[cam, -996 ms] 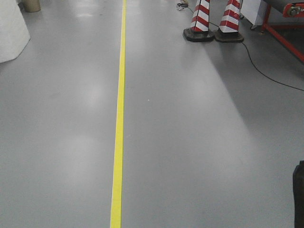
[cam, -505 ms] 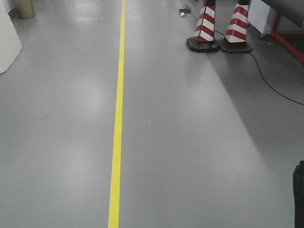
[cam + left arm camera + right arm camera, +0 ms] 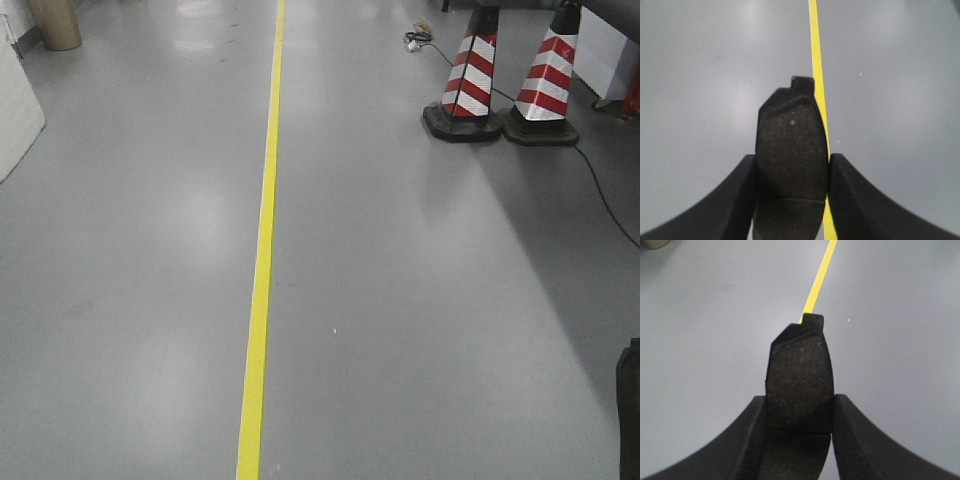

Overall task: Move and align brake pads A on conveyor
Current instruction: 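Drive along the yellow floor line past the striped cones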

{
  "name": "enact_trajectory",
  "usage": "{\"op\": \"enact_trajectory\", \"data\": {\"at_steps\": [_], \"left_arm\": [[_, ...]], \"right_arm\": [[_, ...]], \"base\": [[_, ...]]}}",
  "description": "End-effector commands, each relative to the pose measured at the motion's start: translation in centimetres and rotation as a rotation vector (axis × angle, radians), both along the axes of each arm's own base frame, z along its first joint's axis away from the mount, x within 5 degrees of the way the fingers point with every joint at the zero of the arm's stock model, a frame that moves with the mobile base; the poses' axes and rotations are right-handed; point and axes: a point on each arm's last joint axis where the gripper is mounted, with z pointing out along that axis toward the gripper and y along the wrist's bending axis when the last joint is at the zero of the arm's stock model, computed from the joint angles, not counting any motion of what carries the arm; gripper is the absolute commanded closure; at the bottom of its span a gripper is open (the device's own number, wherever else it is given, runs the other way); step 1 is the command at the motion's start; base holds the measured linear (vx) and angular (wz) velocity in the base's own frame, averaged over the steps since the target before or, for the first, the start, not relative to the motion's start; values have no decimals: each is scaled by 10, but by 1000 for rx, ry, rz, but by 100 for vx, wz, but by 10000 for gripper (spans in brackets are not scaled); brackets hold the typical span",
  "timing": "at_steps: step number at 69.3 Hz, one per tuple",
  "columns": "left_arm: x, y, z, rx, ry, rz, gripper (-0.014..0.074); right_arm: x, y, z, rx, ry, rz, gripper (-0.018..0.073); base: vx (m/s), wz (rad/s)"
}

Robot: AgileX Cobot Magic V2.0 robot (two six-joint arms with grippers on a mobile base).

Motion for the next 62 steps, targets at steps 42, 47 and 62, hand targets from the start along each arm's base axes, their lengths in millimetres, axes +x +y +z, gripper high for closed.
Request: {"op": "enact_trajectory", "data": {"at_steps": [42, 47, 62], "left_arm": [[4, 0, 13, -4, -95, -10, 603], [4, 0, 13, -4, -95, -10, 603], [4, 0, 13, -4, -95, -10, 603]], "right_arm": [[4, 1, 14, 35, -98, -5, 571], [4, 1, 14, 35, -98, -5, 571], [4, 1, 14, 35, -98, -5, 571]], "base": [[75, 0], [75, -1], [75, 0]]}}
